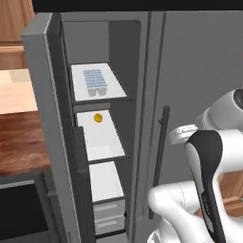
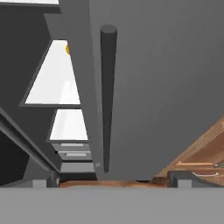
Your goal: Open the freezer door, pick up the ice cube tray from the freezer, and place it on the dining counter.
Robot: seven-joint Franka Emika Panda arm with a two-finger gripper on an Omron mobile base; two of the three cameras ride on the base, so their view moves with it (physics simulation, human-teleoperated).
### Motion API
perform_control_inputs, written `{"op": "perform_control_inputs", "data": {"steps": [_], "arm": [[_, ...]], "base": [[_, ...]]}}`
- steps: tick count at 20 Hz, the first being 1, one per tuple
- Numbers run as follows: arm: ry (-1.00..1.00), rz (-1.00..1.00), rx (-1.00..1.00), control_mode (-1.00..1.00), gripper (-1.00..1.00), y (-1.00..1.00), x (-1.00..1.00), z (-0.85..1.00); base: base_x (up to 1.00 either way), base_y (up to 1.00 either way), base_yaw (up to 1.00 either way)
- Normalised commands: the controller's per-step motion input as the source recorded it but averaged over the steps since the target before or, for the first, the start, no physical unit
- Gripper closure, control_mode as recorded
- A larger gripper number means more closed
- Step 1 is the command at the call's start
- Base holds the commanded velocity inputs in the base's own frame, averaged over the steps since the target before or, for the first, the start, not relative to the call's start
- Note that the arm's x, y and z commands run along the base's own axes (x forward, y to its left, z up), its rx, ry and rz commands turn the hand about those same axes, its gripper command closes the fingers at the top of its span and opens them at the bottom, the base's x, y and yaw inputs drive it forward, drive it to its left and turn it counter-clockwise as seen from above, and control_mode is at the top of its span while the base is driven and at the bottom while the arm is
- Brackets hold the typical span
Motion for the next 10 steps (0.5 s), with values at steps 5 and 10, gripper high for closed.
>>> {"op": "perform_control_inputs", "data": {"steps": [5, 10], "arm": [[0.0, 0.0, 0.0, 1.0, -1.0, 0.0, 0.0, 0.0], [0.0, 0.0, 0.0, 1.0, -1.0, 0.0, 0.0, 0.0]], "base": [[0.0, 0.6, 0.03], [0.03, 0.22, 0.18]]}}
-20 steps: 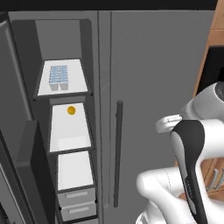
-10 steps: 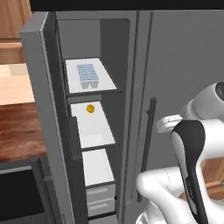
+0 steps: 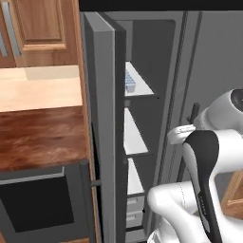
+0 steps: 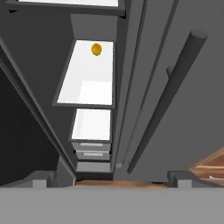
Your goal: Open the freezer door, pick up the ice cube tray from the freezer, and place it on the dining counter.
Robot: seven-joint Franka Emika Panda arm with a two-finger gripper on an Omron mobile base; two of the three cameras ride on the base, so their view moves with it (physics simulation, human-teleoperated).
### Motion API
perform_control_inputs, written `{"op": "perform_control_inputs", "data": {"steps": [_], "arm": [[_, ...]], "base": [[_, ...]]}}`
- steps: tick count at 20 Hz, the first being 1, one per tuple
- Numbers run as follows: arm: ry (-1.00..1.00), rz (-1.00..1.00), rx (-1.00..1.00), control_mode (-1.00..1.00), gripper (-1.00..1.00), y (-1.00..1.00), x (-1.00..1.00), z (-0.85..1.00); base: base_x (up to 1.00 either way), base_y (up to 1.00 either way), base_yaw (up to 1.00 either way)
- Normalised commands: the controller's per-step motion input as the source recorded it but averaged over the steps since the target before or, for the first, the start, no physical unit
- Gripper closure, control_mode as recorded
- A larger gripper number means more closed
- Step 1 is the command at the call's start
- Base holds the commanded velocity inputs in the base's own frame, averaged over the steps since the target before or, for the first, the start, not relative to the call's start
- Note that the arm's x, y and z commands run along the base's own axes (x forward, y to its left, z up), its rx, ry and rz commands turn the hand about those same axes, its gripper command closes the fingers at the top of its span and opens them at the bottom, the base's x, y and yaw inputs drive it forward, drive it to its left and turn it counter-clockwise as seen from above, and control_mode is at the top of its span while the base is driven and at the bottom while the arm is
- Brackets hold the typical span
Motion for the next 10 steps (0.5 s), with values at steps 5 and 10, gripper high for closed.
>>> {"op": "perform_control_inputs", "data": {"steps": [5, 10], "arm": [[0.0, 0.0, 0.0, 1.0, -1.0, 0.0, 0.0, 0.0], [0.0, 0.0, 0.0, 1.0, -1.0, 0.0, 0.0, 0.0]], "base": [[0.19, 0.0, 0.18], [0.27, 0.0, 0.19]]}}
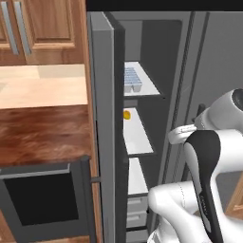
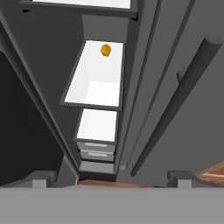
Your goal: Open the freezer door, pick up the ice cube tray from the freezer, and place it on the dining counter.
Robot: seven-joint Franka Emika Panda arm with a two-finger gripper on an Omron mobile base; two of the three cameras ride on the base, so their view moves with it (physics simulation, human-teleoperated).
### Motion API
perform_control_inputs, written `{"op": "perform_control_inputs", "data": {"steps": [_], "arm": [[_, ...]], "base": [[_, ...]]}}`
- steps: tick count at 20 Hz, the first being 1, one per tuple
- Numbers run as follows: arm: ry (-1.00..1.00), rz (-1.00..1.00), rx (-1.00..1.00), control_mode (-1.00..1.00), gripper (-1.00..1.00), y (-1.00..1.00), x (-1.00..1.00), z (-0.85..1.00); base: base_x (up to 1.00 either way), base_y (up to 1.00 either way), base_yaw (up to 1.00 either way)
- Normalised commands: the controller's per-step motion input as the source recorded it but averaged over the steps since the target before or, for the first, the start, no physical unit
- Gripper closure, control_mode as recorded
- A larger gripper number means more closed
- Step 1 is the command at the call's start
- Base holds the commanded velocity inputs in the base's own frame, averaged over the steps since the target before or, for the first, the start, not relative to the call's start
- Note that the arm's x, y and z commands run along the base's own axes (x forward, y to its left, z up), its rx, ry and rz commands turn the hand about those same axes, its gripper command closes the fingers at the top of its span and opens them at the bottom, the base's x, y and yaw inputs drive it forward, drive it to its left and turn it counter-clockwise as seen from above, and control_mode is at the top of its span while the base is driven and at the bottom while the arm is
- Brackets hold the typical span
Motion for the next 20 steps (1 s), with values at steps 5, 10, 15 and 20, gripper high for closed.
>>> {"op": "perform_control_inputs", "data": {"steps": [5, 10, 15, 20], "arm": [[0.0, 0.0, 0.0, 1.0, -1.0, 0.0, 0.0, 0.0], [0.0, 0.0, 0.0, 1.0, -1.0, 0.0, 0.0, 0.0], [0.0, 0.0, 0.0, 1.0, -1.0, 0.0, 0.0, 0.0], [0.0, 0.0, 0.0, 1.0, -1.0, 0.0, 0.0, 0.0]], "base": [[0.36, 0.0, 0.18], [0.38, 0.0, 0.18], [0.46, 0.0, 0.17], [0.58, 0.0, 0.11]]}}
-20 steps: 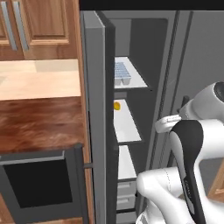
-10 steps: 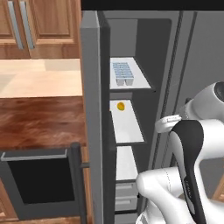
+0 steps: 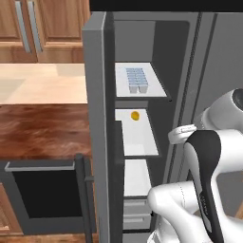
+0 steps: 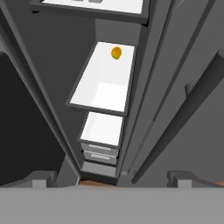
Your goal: Open the freezer door, pick up the ice cube tray from the freezer, and place it on the dining counter.
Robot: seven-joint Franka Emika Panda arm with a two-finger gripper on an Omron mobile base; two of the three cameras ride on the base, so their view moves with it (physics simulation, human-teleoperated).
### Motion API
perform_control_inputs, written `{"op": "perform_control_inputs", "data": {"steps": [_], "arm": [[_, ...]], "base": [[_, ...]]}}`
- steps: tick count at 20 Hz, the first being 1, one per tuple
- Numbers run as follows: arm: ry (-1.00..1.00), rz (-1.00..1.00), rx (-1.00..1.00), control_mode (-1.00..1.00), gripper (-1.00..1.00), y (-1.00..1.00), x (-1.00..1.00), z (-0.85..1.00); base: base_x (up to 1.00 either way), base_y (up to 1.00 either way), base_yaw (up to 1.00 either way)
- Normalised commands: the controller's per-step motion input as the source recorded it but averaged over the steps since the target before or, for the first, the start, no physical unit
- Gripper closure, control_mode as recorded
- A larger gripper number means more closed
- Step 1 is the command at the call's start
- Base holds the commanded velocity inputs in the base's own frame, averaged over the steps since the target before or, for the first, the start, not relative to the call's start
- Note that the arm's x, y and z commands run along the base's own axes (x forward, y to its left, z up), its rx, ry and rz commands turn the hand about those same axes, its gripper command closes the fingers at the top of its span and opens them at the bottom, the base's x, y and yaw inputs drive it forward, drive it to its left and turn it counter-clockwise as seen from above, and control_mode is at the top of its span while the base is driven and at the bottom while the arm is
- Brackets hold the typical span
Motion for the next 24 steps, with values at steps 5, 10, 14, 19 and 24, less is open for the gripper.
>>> {"op": "perform_control_inputs", "data": {"steps": [5, 10, 14, 19, 24], "arm": [[0.0, 0.0, 0.0, 1.0, -1.0, 0.0, 0.0, 0.0], [0.0, 0.0, 0.0, 1.0, -1.0, 0.0, 0.0, 0.0], [0.0, 0.0, 0.0, 1.0, -1.0, 0.0, 0.0, 0.0], [0.0, 0.0, 0.0, 1.0, -1.0, 0.0, 0.0, 0.0], [0.0, 0.0, 0.0, 1.0, -1.0, 0.0, 0.0, 0.0]], "base": [[0.7, 0.07, 0.03], [0.68, -0.02, 0.04], [0.21, -0.36, 0.13], [0.23, 0.05, 0.01], [0.1, 0.04, 0.0]]}}
